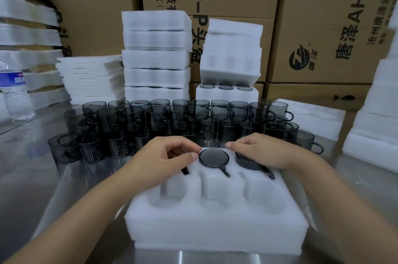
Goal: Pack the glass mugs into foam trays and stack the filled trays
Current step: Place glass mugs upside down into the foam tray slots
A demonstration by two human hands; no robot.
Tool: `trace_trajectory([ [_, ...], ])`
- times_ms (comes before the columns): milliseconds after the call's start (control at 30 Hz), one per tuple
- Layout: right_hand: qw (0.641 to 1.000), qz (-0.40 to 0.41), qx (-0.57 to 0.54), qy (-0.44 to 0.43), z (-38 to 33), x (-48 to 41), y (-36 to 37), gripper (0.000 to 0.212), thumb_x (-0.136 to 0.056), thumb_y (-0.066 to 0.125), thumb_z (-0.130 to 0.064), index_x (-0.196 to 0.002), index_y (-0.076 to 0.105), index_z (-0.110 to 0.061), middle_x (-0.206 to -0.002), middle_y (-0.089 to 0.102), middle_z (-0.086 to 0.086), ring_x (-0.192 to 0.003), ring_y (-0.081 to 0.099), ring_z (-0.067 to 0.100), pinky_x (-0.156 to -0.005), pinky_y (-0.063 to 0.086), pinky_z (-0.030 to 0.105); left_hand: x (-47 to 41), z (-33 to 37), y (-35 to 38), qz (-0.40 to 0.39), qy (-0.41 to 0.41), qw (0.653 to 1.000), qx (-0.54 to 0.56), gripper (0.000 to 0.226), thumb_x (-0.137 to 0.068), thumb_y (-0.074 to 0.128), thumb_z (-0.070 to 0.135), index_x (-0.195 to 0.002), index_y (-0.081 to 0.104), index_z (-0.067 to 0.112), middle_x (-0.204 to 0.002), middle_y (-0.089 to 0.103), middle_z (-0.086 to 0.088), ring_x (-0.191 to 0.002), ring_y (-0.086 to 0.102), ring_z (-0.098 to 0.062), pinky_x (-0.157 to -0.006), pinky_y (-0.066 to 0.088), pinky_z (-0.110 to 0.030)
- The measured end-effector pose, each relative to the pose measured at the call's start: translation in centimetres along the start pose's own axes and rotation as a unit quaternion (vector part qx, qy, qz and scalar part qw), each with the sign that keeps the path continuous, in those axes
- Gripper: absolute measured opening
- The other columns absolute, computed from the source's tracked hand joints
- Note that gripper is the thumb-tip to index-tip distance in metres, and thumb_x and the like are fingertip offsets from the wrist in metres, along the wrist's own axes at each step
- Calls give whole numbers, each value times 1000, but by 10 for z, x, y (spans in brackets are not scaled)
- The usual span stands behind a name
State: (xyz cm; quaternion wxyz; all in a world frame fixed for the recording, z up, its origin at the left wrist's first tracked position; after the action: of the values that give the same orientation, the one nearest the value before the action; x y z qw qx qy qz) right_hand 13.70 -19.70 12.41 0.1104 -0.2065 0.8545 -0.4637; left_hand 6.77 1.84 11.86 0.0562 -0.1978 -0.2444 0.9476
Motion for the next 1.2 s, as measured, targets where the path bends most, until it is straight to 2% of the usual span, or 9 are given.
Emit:
trace_trajectory([
  [233,1000,-5,-1,-15,2,-2,2,50,-85,51,-64,-66,42,-19,-63,32,4,-57,30,16,-60,27,30,0,1,1,0,-5,1000,-1,26,-87,66,18,-85,72,43,-87,72,12,-66,59,7,-61,45,-8],
  [400,999,15,-28,-17,6,-4,3,56,-61,51,-79,-62,49,-23,-60,41,-3,-55,36,13,-58,33,30,0,1,1,2,-6,1000,-5,27,-87,66,17,-85,72,43,-88,72,11,-67,60,5,-62,45,-9],
  [700,997,56,-48,-22,10,-4,5,59,-68,54,-79,-65,57,-20,-57,47,-8,-52,42,10,-58,35,27,1,0,0,3,-11,1000,-11,19,-86,67,20,-81,73,37,-89,73,8,-67,63,1,-63,47,-11],
  [767,990,95,-104,-17,9,-1,-1,56,-73,53,-75,-69,65,-20,-63,59,-11,-55,53,7,-59,39,21,0,-1,0,-1,-12,1000,-14,15,-85,66,24,-82,73,37,-89,73,8,-69,64,-1,-65,49,-14],
  [867,946,255,-199,10,19,4,-24,24,-83,64,-50,-79,71,-28,-76,70,-16,-63,61,-2,-53,42,14,0,-3,0,-4,-12,1000,-24,14,-86,67,27,-82,73,39,-89,73,9,-71,64,-2,-66,50,-15],
  [933,909,391,-128,58,30,9,-40,9,-84,67,-34,-87,70,-26,-86,66,-15,-85,61,7,-64,44,20,0,-4,0,-4,-12,1000,-24,14,-86,67,27,-82,73,39,-89,73,9,-72,65,-2,-67,50,-15],
  [1000,889,436,51,126,39,12,-45,21,-85,62,-27,-105,67,-22,-110,59,0,-109,50,22,-84,41,31,1,-4,0,-4,-11,1000,-17,14,-84,67,27,-82,73,39,-88,73,9,-70,64,-1,-65,49,-13],
  [1100,883,356,228,203,44,10,-38,33,-87,59,-32,-118,62,-20,-126,49,6,-117,37,28,-93,33,38,0,-4,-1,-8,-13,1000,-10,15,-84,67,25,-83,73,39,-89,73,10,-68,63,2,-63,47,-11],
  [1200,883,292,286,231,43,6,-31,30,-86,57,-30,-114,65,-21,-125,47,6,-117,35,28,-92,31,37,0,-3,-1,-6,-10,1000,-7,17,-84,67,23,-83,73,39,-88,72,9,-67,62,3,-62,46,-9],
])
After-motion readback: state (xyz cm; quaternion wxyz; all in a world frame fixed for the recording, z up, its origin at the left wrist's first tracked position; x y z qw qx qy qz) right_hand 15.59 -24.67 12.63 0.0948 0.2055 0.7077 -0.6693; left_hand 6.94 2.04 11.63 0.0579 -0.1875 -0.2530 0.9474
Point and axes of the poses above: each hand's wrist, its own x-axis away from the middle knuckle, its own y-axis out of the palm, z = x × y, the point moved 3 cm from there along -x, towards the middle knuckle
